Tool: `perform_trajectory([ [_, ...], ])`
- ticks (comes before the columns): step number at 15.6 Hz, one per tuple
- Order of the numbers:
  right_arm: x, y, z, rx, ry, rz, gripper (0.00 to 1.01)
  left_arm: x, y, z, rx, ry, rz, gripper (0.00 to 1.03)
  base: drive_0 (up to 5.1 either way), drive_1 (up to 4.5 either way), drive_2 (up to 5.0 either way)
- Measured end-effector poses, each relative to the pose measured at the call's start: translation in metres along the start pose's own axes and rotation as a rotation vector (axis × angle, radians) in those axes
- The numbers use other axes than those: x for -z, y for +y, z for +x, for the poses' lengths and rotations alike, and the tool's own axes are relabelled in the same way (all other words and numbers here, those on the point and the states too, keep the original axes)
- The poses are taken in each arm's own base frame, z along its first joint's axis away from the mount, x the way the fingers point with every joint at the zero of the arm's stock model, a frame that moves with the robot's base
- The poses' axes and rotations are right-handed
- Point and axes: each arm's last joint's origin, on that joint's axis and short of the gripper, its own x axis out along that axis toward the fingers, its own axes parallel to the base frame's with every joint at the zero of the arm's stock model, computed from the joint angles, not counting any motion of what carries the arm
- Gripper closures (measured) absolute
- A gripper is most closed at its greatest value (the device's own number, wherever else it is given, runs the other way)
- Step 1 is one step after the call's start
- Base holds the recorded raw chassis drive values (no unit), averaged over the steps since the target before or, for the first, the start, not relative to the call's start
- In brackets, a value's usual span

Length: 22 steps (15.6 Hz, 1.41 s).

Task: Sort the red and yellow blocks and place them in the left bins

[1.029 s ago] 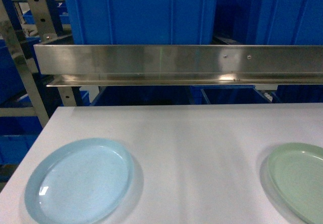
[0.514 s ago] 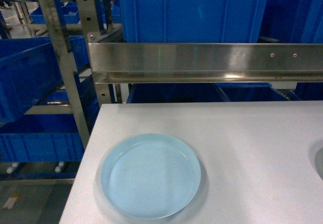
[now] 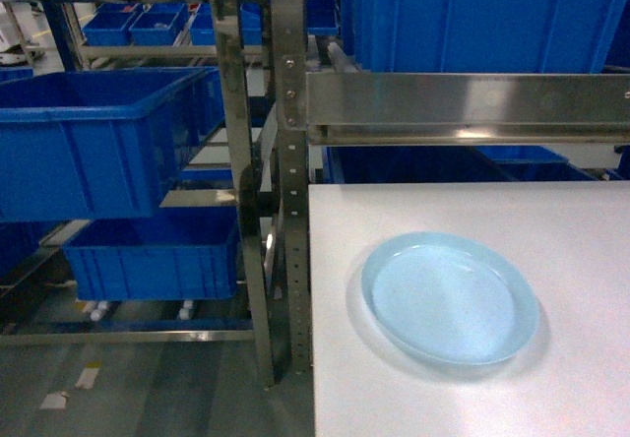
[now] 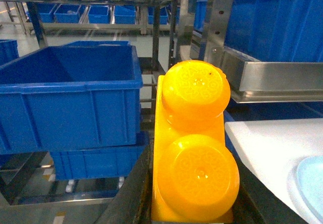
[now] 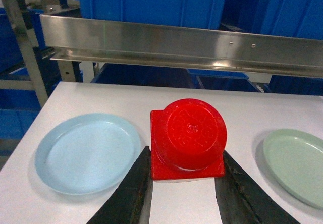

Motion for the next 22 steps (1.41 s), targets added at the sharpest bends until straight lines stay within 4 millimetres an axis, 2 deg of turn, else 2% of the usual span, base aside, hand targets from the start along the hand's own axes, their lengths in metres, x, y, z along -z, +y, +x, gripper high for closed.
perform_trajectory([
  [22, -0.0001, 0.0001, 0.0001, -0.002, -0.001, -0.002, 0.72, 0.0001, 0.0, 0.0, 0.0, 0.0, 0.0, 0.76, 0.0, 0.0, 0.0],
])
